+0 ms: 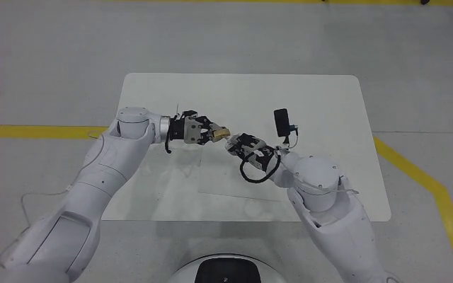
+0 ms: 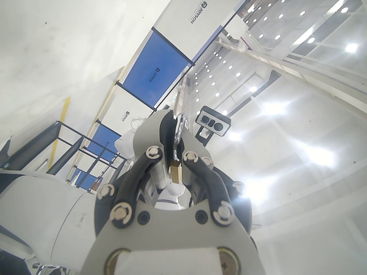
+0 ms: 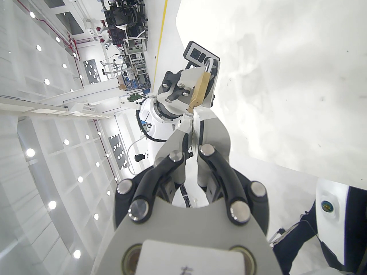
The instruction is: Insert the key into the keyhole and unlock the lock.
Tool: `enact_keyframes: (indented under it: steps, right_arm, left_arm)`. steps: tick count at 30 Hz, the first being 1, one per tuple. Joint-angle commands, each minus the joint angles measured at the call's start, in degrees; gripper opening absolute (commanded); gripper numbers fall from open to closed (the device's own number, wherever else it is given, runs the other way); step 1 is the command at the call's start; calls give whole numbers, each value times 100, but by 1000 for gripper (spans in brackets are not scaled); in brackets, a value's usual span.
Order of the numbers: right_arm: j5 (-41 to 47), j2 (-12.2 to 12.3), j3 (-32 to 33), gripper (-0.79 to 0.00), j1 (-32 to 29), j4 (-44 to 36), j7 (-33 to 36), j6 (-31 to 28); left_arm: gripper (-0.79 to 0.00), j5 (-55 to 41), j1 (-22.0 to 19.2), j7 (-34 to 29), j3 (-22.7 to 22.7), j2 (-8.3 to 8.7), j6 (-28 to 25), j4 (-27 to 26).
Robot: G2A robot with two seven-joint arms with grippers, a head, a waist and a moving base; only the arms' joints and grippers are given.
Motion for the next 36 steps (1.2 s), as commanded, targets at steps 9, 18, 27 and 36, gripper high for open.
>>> enact_keyframes:
  steps: [9,18,27,36]
  right_arm:
    - [-143,-23,-187,-785,20,-53,-298,133]
    - [-241,-64,-326,-785,-6,-144,-611,100]
    - [-77,-74,-269,-785,-87,-204,-578,-50]
    - [-181,-87,-264,-785,-165,-186,-854,-176]
  left_arm:
    - [-785,-13,5,-12,-15,-13,-18,8]
    - [-785,-30,3,-3,-51,-20,-69,6]
    - [-785,-123,-3,47,-124,-19,-144,24]
    - [-785,-191,248,718,-228,-25,-409,-353]
